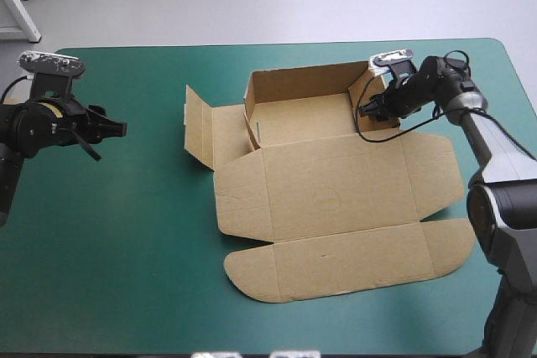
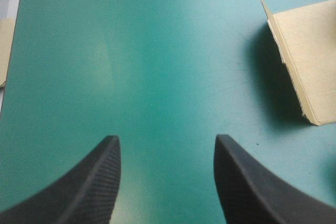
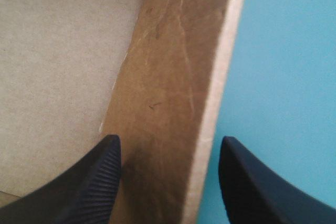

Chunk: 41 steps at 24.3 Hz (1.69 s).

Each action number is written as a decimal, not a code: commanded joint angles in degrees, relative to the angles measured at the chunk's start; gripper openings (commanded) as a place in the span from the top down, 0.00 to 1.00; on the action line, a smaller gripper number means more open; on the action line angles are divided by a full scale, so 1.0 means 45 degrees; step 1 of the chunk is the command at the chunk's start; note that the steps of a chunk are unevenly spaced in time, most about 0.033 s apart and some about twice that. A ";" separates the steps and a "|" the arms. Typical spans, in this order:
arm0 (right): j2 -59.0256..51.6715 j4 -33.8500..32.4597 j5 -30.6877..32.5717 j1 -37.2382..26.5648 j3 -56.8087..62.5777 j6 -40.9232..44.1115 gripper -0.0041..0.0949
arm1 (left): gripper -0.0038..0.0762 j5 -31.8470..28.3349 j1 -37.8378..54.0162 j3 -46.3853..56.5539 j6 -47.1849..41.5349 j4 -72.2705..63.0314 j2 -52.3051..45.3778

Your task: Fold the box

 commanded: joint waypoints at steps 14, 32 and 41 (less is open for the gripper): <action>-0.0663 -0.1026 -0.1640 0.0199 -0.0506 0.1783 0.97 | 0.47 -0.0664 -0.0007 -0.0423 0.0241 -0.0009 -0.0158; -0.3241 0.5308 -0.0679 -0.2253 -0.2126 -0.1067 0.97 | 0.47 -0.2656 0.3441 0.1383 0.1282 -0.2812 0.0468; -0.3494 0.6050 0.1401 -0.2322 -0.4222 -0.0914 0.97 | 0.47 -0.3102 0.3574 0.1803 0.4171 -0.7775 0.2338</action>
